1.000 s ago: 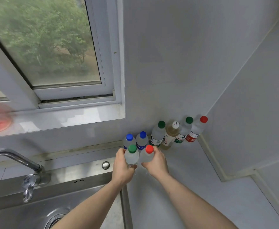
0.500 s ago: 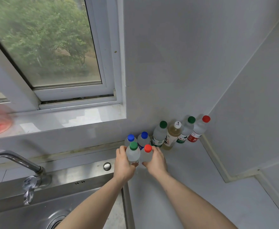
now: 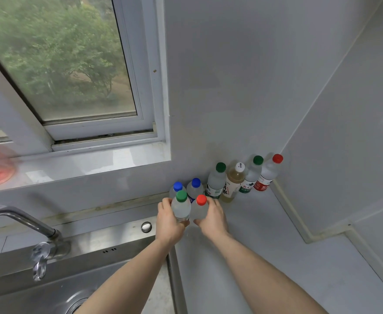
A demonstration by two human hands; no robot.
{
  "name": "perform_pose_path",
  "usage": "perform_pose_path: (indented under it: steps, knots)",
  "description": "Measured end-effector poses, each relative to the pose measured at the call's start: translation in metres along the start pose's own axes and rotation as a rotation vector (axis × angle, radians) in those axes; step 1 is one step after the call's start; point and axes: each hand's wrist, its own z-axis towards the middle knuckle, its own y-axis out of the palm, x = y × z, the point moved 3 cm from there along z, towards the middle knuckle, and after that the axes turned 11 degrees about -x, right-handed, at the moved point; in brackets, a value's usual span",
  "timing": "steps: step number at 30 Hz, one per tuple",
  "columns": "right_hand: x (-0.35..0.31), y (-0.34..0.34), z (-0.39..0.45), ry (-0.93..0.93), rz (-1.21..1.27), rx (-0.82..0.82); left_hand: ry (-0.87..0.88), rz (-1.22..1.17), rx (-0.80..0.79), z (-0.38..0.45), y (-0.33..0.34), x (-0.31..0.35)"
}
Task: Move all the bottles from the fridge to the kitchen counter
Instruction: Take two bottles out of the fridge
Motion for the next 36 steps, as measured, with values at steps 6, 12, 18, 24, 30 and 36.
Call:
perform_pose_path:
  steps: [6,12,18,24,30,36]
  knots:
    - [0.012,-0.013,-0.034,0.015,0.036,0.026,-0.073,0.021,-0.09,-0.03,-0.015,0.001]
    - [0.034,-0.012,-0.116,0.032,0.046,-0.015,0.035,0.53,-0.377,-0.108,-0.029,-0.001]
    - [0.057,-0.002,-0.229,0.109,0.121,0.05,0.364,0.577,-0.545,-0.173,-0.029,0.008]
    - [0.069,0.005,-0.358,0.201,0.226,0.262,0.681,0.602,-0.68,-0.241,-0.012,0.041]
    - [0.084,0.006,-0.477,0.336,0.336,0.496,0.91,0.589,-0.808,-0.328,0.016,0.07]
    - [0.104,0.023,-0.608,0.463,0.417,0.743,1.116,0.595,-0.984,-0.422,0.053,0.089]
